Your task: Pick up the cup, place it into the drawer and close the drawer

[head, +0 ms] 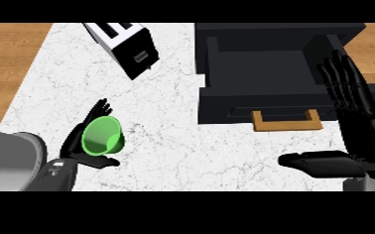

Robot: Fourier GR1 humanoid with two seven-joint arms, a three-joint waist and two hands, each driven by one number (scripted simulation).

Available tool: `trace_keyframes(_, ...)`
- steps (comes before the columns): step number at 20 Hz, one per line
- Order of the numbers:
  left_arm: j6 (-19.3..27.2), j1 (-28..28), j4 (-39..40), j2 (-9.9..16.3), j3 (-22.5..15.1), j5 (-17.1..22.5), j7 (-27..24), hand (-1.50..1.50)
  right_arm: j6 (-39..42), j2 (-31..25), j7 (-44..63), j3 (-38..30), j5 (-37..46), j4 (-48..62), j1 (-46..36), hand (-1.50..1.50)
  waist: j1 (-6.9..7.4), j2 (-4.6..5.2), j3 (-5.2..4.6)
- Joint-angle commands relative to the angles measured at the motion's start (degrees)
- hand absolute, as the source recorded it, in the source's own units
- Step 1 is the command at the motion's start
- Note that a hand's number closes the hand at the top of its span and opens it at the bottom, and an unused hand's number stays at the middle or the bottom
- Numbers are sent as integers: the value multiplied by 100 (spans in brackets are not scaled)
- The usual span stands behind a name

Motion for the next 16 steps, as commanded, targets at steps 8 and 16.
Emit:
trace_keyframes(8,-1493,-3,-184,-434,-167,189,-660,150,15,15,45,-44,-78,6,-48,-150,-2,-9,-2)
trace_keyframes(16,-2209,-11,-379,-567,-187,524,-410,150,-62,146,-23,135,115,38,91,-150,28,-26,1)
